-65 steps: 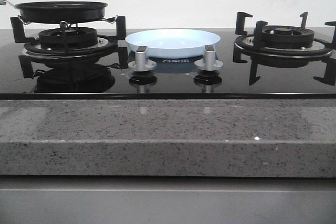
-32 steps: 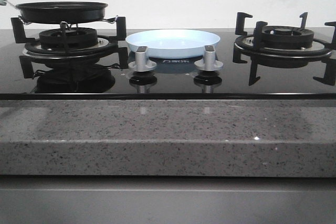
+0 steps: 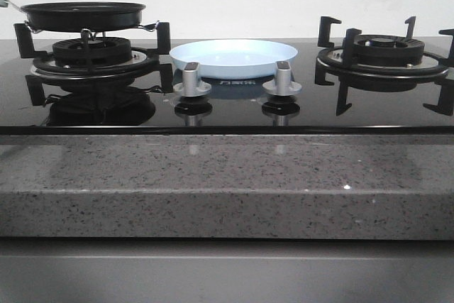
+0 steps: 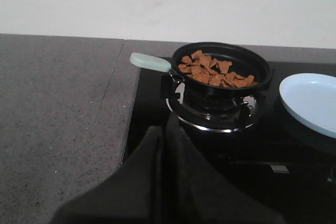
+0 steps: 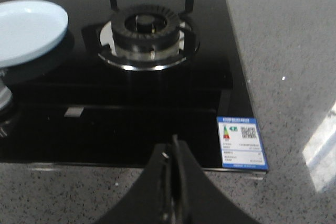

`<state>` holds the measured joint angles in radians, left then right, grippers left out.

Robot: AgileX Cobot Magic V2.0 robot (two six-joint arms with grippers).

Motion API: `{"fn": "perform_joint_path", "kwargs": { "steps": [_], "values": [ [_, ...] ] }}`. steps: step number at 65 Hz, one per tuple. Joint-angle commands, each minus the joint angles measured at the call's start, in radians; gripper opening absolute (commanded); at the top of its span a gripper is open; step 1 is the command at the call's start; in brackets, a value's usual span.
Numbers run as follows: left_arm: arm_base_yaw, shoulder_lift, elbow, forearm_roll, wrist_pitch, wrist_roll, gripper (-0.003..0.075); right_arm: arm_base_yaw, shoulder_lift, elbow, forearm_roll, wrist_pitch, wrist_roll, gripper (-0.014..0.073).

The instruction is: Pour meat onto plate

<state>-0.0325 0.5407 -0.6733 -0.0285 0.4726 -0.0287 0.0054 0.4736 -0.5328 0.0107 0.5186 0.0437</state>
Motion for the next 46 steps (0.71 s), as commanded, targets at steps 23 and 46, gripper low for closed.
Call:
{"fn": "perform_joint_path", "kwargs": {
  "steps": [23,46],
  "values": [
    [-0.006,0.105,-0.036,-0.022,-0.045,-0.005,0.0127,-0.004,0.060,-0.030,-0.011,-0.048,-0.011,0.0237],
    [-0.010,0.118,-0.036,-0.030,-0.041,-0.001,0.0511,-0.004,0.081,-0.046,-0.011,-0.008,-0.010,0.0518]
  ]
}}
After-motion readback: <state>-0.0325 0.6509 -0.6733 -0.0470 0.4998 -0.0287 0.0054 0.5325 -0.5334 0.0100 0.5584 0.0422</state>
